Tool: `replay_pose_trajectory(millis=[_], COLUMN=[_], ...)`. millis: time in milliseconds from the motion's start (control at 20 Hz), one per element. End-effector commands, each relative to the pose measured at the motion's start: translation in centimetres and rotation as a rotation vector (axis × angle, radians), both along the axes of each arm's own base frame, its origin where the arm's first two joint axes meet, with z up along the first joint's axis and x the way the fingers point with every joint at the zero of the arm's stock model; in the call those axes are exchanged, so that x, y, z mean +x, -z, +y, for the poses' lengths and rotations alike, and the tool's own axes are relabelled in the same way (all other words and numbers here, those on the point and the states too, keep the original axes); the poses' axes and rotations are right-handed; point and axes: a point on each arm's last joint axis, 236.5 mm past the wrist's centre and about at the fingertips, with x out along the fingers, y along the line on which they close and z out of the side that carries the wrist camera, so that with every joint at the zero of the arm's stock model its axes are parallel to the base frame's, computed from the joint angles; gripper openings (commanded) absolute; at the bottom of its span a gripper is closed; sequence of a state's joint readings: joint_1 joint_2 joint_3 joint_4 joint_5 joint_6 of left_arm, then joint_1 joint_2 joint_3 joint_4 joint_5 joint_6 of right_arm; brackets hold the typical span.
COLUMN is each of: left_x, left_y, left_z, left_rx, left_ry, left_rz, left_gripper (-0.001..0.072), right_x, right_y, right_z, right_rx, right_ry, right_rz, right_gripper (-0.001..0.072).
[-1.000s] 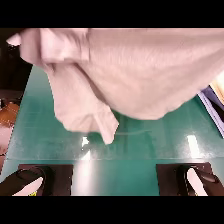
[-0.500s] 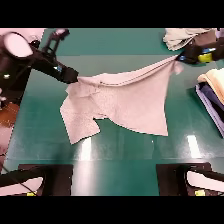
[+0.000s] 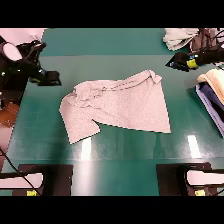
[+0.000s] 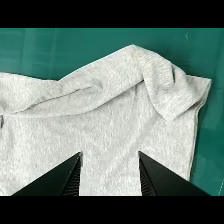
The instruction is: Fold the shirts.
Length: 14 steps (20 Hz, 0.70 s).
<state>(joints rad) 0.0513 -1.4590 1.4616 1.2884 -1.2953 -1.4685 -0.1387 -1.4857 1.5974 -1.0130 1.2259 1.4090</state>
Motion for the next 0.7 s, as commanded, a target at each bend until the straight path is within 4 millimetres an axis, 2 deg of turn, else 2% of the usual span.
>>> replay_pose_trajectory(millis=[0,150,350,650], left_x=[-2.8,-5.6,-7.8,-8.0], left_y=[2.4,6.0,10.5,12.7], left_z=[1.4,2.0,2.8,2.0], left_rx=[-0.193,-0.338,-0.371,-0.400], left_ry=[-0.050,-0.117,-0.192,-0.229], left_rz=[0.102,0.179,0.216,0.183], left_gripper=[0.0418,0.0419,0.0419,0.0418], right_x=[-1.3,-2.0,-2.5,-2.8], right_y=[-1.9,-4.1,-5.7,-5.8], right_z=[-1.4,-1.3,-0.4,0.9], right_rx=[-0.017,-0.038,-0.042,-0.041], right_ry=[-0.003,-0.016,-0.032,-0.060], right_rz=[-0.021,-0.081,-0.117,-0.118], right_gripper=[0.0402,0.0402,0.0402,0.0402])
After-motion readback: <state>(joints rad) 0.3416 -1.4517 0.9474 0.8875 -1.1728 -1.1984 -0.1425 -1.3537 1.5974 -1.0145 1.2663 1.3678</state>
